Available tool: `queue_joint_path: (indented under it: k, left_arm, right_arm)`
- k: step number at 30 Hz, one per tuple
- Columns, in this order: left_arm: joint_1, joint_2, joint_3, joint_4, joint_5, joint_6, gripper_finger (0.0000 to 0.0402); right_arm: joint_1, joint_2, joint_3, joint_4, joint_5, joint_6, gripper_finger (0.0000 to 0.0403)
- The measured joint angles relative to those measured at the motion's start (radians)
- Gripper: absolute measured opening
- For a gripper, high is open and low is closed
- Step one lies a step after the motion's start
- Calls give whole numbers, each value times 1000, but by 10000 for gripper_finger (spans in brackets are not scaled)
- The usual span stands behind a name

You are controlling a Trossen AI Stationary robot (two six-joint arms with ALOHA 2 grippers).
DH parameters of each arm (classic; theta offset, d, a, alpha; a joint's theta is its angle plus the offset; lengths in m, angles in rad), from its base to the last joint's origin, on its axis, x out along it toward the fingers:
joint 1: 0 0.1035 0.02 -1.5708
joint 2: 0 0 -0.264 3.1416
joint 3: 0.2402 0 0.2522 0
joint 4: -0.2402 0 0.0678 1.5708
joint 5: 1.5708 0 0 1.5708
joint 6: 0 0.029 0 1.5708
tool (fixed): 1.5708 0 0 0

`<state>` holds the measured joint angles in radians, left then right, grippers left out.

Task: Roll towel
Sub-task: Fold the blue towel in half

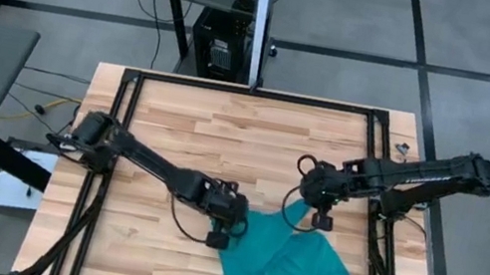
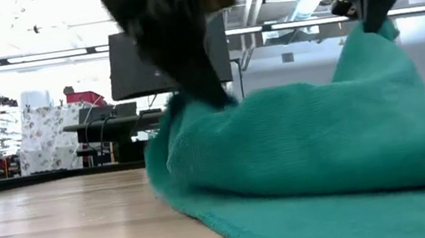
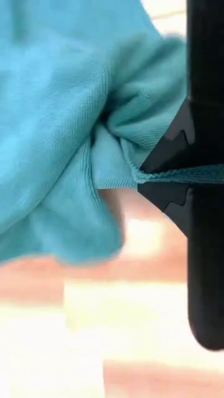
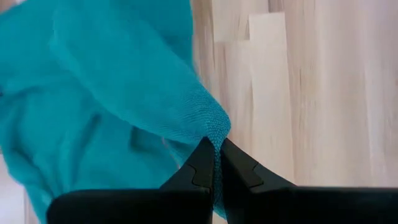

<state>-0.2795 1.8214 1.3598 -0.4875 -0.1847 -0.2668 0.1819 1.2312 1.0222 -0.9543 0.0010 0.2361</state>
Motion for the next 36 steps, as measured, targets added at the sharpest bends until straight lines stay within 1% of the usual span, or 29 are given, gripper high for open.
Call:
queue_joint_path:
  k: [3,5,7,10,14,17,19,23,26,29,32,36]
  left_arm:
    - [-1,-107,0,-50,-89,-63,1]
    - [2,-171,0,-72,-127,-94,0]
    - [2,-230,-3,-79,-159,-115,0]
    - [2,-284,-7,-95,-174,-124,0]
    - [2,-278,-11,-151,-169,-144,0]
    - [1,-250,-11,-153,-165,-128,2]
    - [1,-229,-11,-150,-154,-117,12]
    - [2,-201,-11,-150,-152,-97,46]
    - [2,-200,-11,-143,-153,-101,56]
    - [5,-212,-3,-135,-166,-134,45]
    - [6,-250,15,-134,-200,-149,10]
    - [5,-333,27,-136,-287,-189,2]
  right_arm:
    - [3,0,-1,-5,0,4,0]
    - [3,0,-7,-5,0,21,0]
    - [2,0,-18,-9,1,32,0]
    - [2,0,-29,-8,2,37,0]
    - [1,0,-31,10,2,36,0]
    - [1,0,-31,22,2,36,0]
    - [1,0,-30,22,2,32,0]
    - [1,0,-30,23,2,28,0]
    - [1,0,-30,24,2,28,0]
    - [1,0,-30,24,1,28,0]
    - [1,0,-30,21,1,28,0]
    - [3,-4,-30,16,1,40,0]
